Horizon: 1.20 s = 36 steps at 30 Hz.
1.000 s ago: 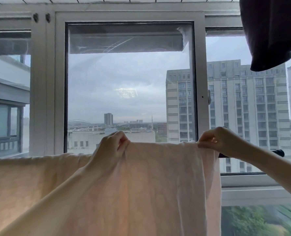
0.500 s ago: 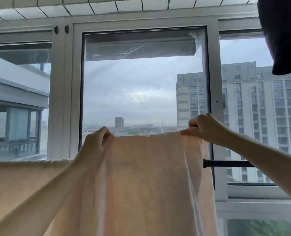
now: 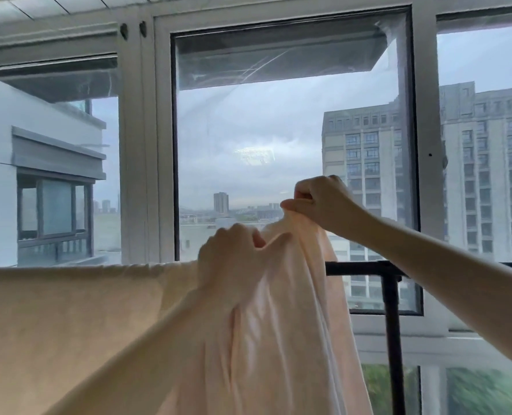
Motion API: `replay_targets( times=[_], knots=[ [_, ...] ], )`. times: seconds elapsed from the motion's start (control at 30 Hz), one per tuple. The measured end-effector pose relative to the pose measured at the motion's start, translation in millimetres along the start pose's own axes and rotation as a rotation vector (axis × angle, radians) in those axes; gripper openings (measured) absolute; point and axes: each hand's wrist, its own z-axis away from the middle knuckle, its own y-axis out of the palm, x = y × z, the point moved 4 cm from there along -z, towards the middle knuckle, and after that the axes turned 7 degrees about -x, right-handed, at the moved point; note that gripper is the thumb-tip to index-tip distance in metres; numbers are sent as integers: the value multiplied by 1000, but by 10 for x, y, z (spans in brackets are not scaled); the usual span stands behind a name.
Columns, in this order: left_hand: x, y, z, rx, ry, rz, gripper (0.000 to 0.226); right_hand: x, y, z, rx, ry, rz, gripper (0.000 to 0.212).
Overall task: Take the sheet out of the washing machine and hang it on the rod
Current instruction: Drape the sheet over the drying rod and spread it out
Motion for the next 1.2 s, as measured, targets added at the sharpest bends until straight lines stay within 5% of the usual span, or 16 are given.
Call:
replay_targets(
  times=[0.07,0.17,0.27,0.5,0.7,0.9,1.03,1.2],
  knots=[
    [-68,76,12,87,-18,-150,70,81,111,-35,4,6,-32,40],
    [-16,139,-2,102,6,-221,48,129,224,-62,23,41,-81,42],
    [110,117,-26,126,-26,-3,27,108,237,-63,31,64,-88,39],
    [670,-68,-275,87,-336,528,19,163,406,-139,75,133,-126,51],
    [1220,-235,-294,45,-583,823,24,413,906,18,624,30,-156,25],
    [1714,-634,-378,-59,-665,833,21,514,1155,-293,357,121,-112,36],
    [2047,-833,-404,-73,-756,854,22,775,1489,-466,355,402,-434,9],
    [2550,-930,-294,-93,-953,838,16,1124,1968,-577,384,508,-571,15]
  ],
)
